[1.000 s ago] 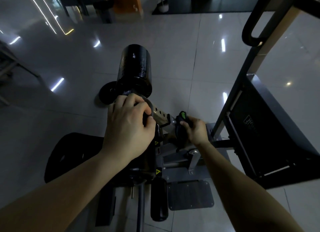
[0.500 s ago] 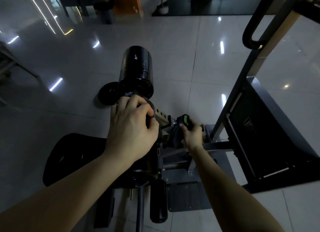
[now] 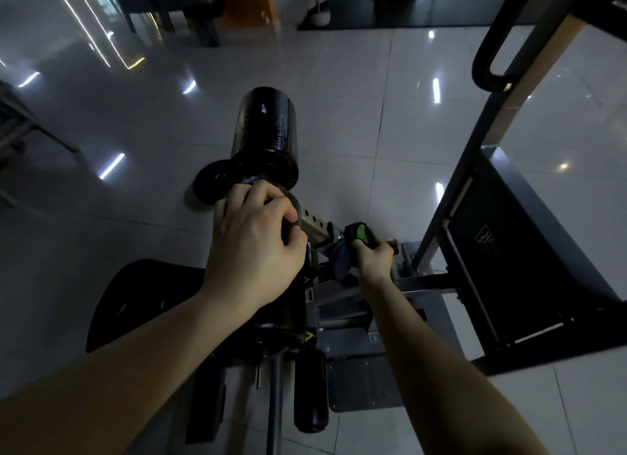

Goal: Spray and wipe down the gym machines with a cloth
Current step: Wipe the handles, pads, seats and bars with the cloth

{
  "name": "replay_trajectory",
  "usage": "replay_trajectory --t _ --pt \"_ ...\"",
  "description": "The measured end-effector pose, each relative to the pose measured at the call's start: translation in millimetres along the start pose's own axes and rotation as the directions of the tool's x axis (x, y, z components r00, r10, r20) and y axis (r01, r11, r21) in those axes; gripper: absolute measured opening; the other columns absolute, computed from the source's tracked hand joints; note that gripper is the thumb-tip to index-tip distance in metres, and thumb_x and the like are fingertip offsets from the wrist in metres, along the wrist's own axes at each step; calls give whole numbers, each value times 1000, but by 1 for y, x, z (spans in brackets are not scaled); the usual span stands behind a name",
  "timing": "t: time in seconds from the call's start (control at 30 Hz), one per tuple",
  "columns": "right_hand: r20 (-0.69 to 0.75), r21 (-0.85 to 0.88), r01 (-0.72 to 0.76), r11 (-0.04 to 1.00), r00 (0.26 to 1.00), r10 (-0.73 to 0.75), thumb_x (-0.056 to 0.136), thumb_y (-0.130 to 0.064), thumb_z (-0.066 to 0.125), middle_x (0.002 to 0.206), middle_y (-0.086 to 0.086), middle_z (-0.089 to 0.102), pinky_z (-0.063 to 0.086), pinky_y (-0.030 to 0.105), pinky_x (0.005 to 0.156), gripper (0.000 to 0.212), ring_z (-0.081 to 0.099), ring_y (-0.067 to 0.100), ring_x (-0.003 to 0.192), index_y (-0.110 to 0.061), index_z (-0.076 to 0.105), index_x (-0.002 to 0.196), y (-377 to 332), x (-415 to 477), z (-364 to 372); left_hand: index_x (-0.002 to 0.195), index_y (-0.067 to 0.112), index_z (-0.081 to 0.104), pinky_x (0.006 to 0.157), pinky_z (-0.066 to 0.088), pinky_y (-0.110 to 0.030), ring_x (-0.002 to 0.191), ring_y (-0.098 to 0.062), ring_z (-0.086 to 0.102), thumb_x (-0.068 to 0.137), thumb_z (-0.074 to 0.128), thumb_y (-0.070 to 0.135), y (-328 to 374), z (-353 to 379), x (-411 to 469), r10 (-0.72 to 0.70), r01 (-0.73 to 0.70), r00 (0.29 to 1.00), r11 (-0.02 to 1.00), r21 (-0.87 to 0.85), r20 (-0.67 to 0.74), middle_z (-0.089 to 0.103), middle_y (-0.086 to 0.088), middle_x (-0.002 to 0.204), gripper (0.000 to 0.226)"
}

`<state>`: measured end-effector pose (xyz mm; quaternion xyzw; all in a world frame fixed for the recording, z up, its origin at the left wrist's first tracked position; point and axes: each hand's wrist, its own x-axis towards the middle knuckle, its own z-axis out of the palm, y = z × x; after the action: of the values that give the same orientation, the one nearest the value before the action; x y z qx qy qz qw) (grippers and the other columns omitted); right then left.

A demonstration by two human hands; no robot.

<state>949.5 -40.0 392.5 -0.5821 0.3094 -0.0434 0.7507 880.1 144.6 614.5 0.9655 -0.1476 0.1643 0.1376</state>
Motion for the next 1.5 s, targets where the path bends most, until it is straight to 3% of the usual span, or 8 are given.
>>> replay_trajectory --t 0.23,0.33,0.47,0.63,0.9,1.0,1.13,1.5 --pt "164 292 -162 943 979 118 99 11 49 106 20 67 60 33 63 32 66 33 93 -3 58 126 -19 -25 -40 90 20 70 93 39 -42 114 -23 49 83 69 28 1 -1 0 -15 15 1000 1000 0 4 59 7 109 11" --pt "157 347 -130 929 984 79 104 -9 48 119 15 68 61 37 75 27 66 31 108 -13 63 127 -27 -24 -49 91 19 70 95 38 -42 114 -23 49 83 70 27 2 -2 -1 -16 16 1000 1000 -6 7 58 7 109 11" --pt "109 75 162 984 980 -169 108 -25 47 124 4 69 52 40 99 24 63 22 119 -27 69 118 -34 -18 -35 91 19 70 95 36 -39 114 -22 49 83 68 29 1 -2 -1 -13 13 1000 1000 -15 7 57 7 109 13" --pt "314 -474 439 763 894 -320 104 -20 55 135 3 60 48 30 105 29 58 18 125 -19 65 132 -22 6 0 91 21 69 96 37 -38 115 -21 49 83 68 29 0 -1 0 -20 20 1000 999 -29 7 57 8 111 12" --pt "308 -677 342 651 936 -171 108 -31 41 101 19 67 51 43 82 33 64 36 96 -7 62 100 -37 37 23 91 23 68 95 37 -36 115 -18 49 82 68 30 0 1 0 -33 34 999 999 -31 16 56 11 111 11" --pt "320 -582 361 729 925 -202 109 -27 42 90 12 64 47 27 69 28 60 28 84 -12 58 91 -36 30 19 91 23 68 95 38 -36 115 -18 49 82 67 31 0 0 -1 -32 33 999 999 -25 22 56 11 111 12" --pt "379 -454 429 781 886 -267 108 -26 47 125 9 54 45 19 88 24 56 17 105 -14 58 126 -23 15 9 91 23 67 95 37 -36 114 -18 49 83 67 31 0 -1 -1 -33 34 999 999 -31 25 55 11 110 11" --pt "422 -824 412 388 904 -65 110 -29 31 117 29 57 43 41 83 33 59 44 106 -1 48 111 -43 39 16 88 27 67 98 39 -40 112 -17 46 81 63 38 2 -4 0 -23 24 999 999 -43 29 54 11 110 14"
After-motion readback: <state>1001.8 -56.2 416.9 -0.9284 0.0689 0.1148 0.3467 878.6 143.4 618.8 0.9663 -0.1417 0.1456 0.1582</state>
